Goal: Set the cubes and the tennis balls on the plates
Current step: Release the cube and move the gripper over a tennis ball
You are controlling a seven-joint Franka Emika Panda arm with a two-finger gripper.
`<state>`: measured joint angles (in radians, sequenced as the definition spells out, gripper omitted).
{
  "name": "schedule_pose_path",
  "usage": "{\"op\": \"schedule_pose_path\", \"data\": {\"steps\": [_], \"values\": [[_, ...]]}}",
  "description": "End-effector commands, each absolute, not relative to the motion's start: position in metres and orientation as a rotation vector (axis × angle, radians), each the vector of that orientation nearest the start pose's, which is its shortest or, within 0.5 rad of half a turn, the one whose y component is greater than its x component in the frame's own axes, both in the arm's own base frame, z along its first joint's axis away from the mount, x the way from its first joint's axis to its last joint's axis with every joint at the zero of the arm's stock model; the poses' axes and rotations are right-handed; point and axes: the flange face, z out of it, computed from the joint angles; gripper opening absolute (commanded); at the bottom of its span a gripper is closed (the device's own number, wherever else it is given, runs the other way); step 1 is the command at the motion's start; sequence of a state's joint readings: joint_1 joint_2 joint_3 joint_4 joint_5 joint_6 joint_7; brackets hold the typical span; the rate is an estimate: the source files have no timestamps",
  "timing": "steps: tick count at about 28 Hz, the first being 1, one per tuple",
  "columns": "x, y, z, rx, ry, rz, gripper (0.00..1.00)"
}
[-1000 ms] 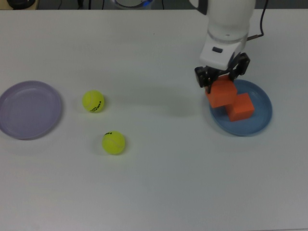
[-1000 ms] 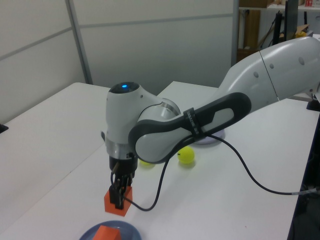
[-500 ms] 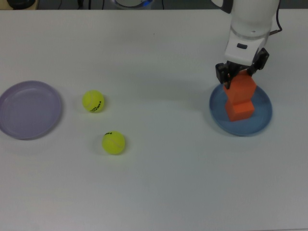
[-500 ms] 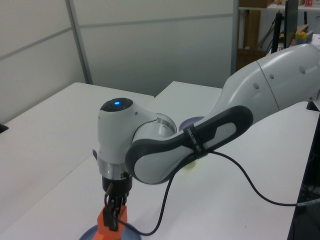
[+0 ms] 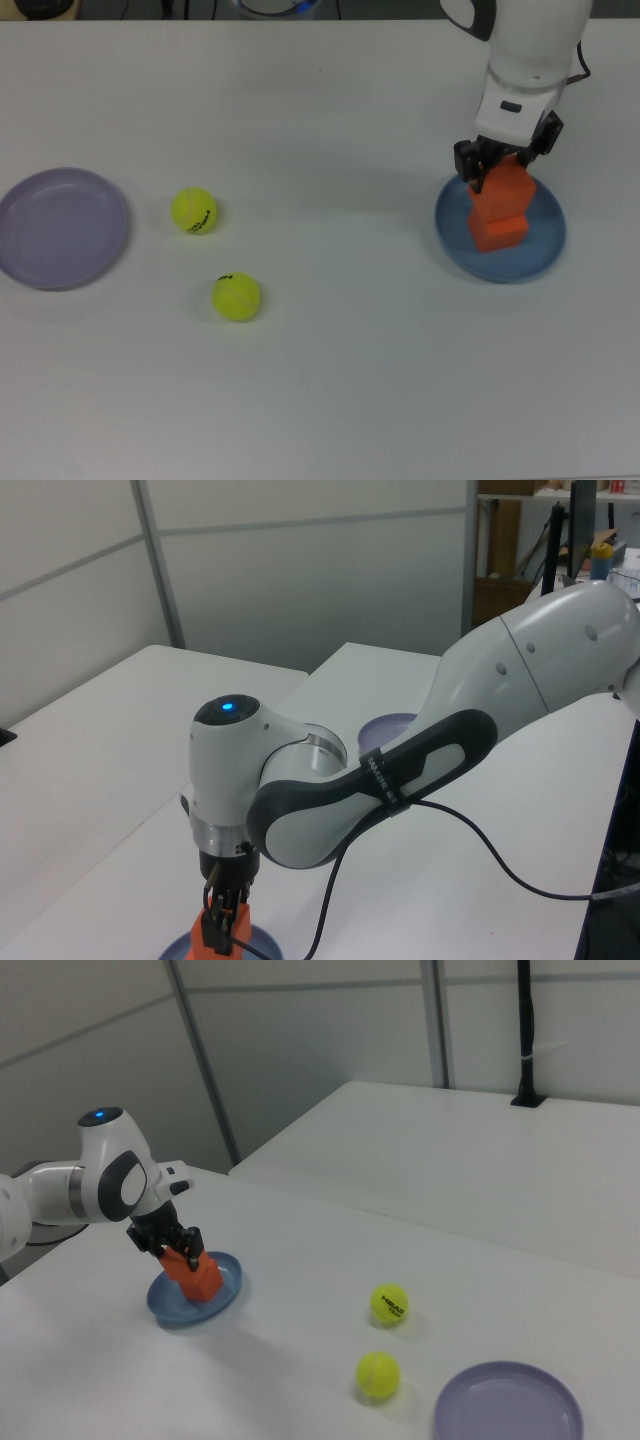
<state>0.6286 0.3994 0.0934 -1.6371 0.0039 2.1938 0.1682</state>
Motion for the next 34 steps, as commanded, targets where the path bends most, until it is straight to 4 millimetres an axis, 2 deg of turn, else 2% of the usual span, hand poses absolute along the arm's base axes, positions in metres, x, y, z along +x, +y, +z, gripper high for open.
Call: {"op": "schedule_pose_path", "data": {"steps": [1,11,12,16,17,20,21,22,27,28,31,32,33,34], "values": [[0.521,0.452,0.389,-2.947,-0.769,-0.201,1.0],[0.523,0.453,0.405,-2.942,-0.717,-0.232,1.0],[0.524,0.453,0.416,-2.935,-0.697,-0.252,1.0],[0.524,0.449,0.434,-2.936,-0.631,-0.277,1.0],[0.525,0.444,0.448,-2.931,-0.605,-0.298,1.0],[0.524,0.434,0.47,-2.931,-0.57,-0.317,1.0],[0.525,0.427,0.476,-2.941,-0.557,-0.308,1.0],[0.529,0.41,0.486,-2.97,-0.528,-0.282,1.0],[0.537,0.368,0.521,-3.007,-0.451,-0.28,1.0],[0.543,0.347,0.531,-3.023,-0.401,-0.272,1.0],[0.552,0.313,0.545,-3.035,-0.329,-0.265,1.0],[0.555,0.301,0.547,-3.037,-0.313,-0.261,1.0],[0.56,0.274,0.548,-3.036,-0.293,-0.245,1.0],[0.563,0.262,0.545,-3.035,-0.282,-0.23,1.0]]}}
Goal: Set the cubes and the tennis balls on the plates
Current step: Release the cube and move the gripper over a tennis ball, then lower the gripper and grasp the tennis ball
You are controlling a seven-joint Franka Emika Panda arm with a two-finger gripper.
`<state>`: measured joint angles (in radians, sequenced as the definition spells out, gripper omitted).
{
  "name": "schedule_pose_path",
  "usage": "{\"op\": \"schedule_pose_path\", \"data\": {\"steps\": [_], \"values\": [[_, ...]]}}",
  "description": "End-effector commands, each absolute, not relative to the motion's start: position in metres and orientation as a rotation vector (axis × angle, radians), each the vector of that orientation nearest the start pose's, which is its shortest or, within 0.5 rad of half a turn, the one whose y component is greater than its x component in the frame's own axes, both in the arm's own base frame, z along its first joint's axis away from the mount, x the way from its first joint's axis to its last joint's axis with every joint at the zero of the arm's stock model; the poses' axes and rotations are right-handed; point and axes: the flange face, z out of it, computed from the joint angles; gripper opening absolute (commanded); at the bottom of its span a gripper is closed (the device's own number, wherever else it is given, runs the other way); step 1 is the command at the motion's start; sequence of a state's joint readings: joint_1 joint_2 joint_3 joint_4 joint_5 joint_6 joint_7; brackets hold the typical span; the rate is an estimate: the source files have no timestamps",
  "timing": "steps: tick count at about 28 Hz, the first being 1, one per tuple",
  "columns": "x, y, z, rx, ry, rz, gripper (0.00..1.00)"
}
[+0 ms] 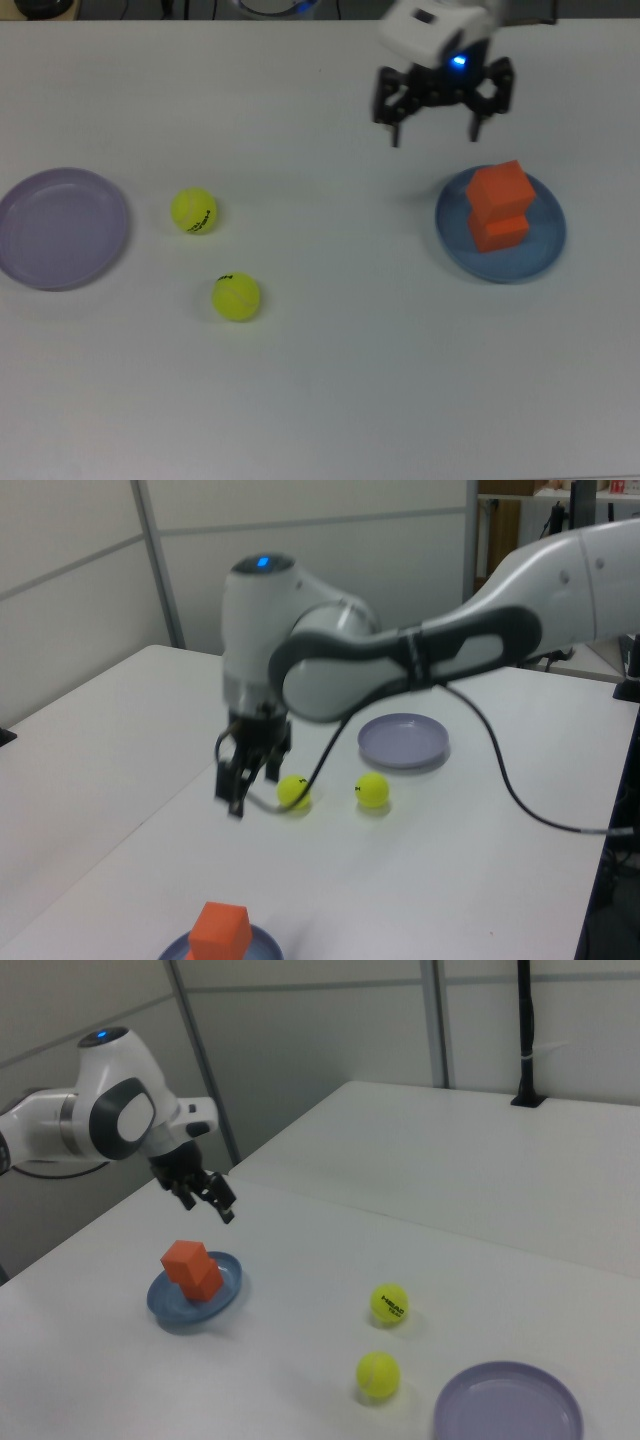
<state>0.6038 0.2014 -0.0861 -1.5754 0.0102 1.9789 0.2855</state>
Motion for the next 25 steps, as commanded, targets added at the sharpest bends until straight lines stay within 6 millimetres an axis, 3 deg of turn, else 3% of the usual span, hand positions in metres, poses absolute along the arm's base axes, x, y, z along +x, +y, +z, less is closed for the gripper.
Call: {"op": "schedule_pose_path", "data": {"steps": [1,3,4,9,16,25], "values": [[0.565,0.249,0.541,-3.034,-0.273,-0.218,1.0],[0.57,0.222,0.532,-3.04,-0.25,-0.197,1.0],[0.575,0.199,0.524,-3.05,-0.236,-0.176,1.0],[0.585,0.147,0.499,-3.033,-0.173,-0.132,1.0],[0.595,0.098,0.458,-3.025,-0.122,-0.14,1.0],[0.614,0.062,0.409,-3.058,-0.085,-0.148,1.0]]}}
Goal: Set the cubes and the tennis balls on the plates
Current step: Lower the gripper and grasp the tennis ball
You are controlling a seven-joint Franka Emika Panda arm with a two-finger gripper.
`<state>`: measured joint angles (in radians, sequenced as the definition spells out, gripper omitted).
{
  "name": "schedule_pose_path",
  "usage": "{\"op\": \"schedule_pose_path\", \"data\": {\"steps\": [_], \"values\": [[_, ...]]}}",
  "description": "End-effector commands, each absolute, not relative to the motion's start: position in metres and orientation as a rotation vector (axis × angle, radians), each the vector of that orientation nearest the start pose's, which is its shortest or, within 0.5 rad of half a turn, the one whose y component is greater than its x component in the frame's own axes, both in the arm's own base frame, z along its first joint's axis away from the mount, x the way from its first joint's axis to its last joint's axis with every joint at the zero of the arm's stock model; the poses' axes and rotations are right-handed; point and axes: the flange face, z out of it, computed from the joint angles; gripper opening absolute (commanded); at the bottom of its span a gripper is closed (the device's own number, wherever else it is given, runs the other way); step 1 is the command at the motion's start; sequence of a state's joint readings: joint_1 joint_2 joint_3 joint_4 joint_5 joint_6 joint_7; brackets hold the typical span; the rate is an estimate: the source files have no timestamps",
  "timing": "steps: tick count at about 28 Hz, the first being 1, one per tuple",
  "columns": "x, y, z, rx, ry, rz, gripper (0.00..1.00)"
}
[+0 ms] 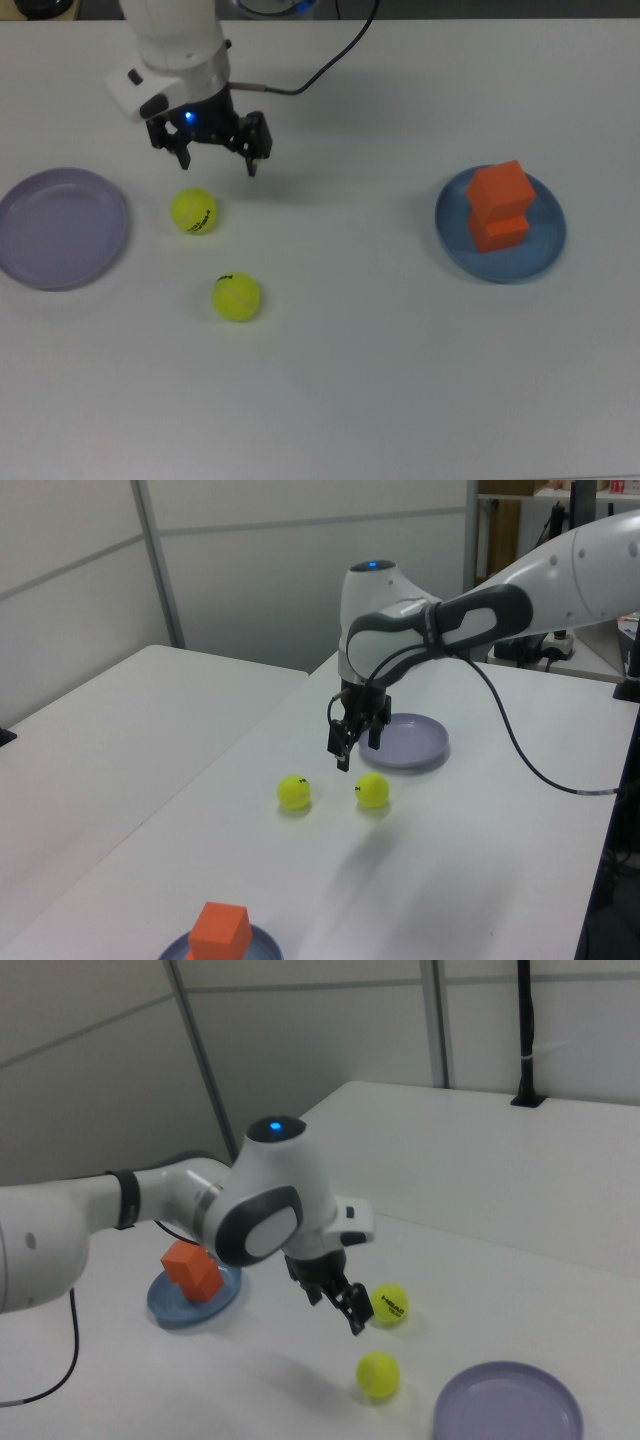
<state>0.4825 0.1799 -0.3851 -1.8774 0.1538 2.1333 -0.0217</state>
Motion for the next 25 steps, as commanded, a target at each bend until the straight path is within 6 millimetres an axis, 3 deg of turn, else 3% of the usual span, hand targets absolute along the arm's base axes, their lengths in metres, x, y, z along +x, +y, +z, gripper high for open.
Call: {"op": "schedule_pose_path", "data": {"steps": [1,10,17,25], "values": [[0.617,0.053,0.402,-3.062,-0.072,-0.144,1.0],[0.627,0.042,0.364,-3.095,-0.063,-0.117,1.0],[0.628,0.03,0.358,-3.101,-0.05,-0.105,1.0],[0.629,0.031,0.341,-3.113,-0.065,-0.063,1.0]]}}
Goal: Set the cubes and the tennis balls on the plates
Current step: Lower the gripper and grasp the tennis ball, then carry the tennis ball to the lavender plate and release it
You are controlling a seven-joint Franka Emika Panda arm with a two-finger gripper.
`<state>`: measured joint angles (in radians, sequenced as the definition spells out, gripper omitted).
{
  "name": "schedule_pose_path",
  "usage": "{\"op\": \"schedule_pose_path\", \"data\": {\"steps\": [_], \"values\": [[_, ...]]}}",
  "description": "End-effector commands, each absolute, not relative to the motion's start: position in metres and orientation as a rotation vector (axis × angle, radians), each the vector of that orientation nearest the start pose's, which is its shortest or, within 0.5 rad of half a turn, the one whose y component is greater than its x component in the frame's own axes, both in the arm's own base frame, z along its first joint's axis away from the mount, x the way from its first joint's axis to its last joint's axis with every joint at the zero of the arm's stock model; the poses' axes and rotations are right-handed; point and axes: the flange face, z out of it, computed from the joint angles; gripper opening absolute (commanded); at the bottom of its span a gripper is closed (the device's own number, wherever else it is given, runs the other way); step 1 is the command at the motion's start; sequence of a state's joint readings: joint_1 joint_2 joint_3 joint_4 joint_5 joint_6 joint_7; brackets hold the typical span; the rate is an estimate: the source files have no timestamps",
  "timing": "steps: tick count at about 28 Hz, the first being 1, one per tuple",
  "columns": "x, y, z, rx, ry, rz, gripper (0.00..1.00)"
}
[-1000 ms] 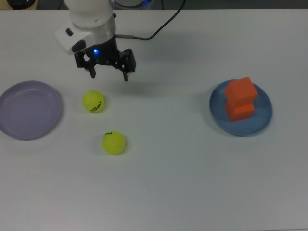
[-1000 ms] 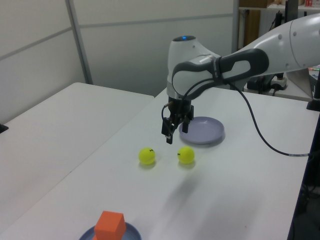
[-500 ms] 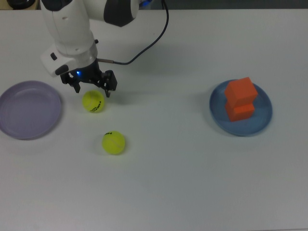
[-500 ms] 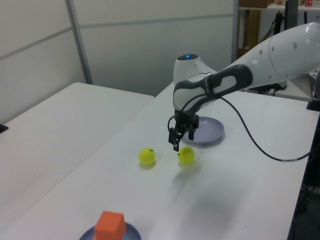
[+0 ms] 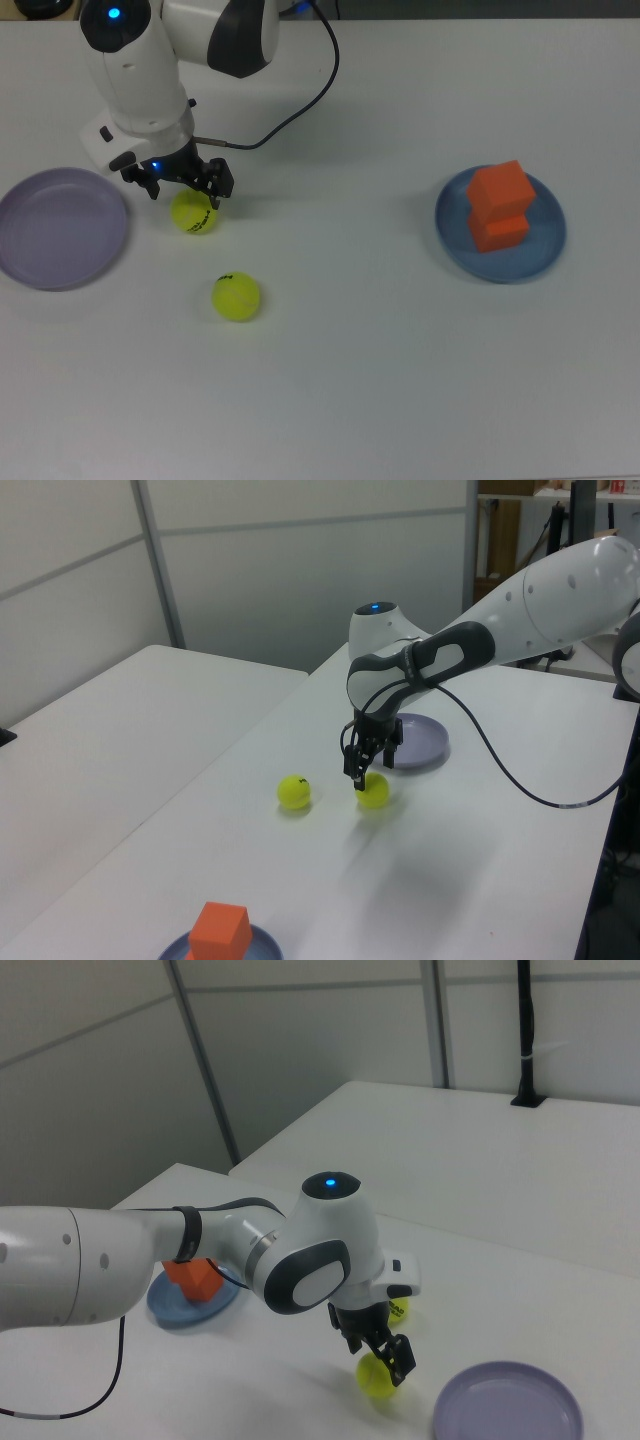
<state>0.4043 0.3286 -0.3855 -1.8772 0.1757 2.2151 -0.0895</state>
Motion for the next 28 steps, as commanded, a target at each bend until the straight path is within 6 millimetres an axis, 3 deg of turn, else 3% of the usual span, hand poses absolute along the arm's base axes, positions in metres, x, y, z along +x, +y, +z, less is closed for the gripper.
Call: {"op": "schedule_pose_path", "data": {"steps": [1,5,8,9,10,15,19,22,28], "values": [[0.629,0.031,0.34,-3.113,-0.065,-0.061,1.0],[0.629,0.031,0.33,-3.12,-0.065,-0.037,0.99],[0.629,0.031,0.328,-3.122,-0.064,-0.032,0.81],[0.629,0.031,0.328,-3.122,-0.064,-0.032,0.73],[0.629,0.032,0.327,-3.122,-0.067,-0.03,0.53],[0.629,0.032,0.328,-3.118,-0.057,-0.033,0.0],[0.629,0.032,0.33,-3.111,-0.051,-0.04,0.0],[0.634,0.029,0.345,-3.107,-0.044,-0.073,0.0],[0.646,-0.02,0.365,-3.108,0.07,-0.141,0.0]]}}
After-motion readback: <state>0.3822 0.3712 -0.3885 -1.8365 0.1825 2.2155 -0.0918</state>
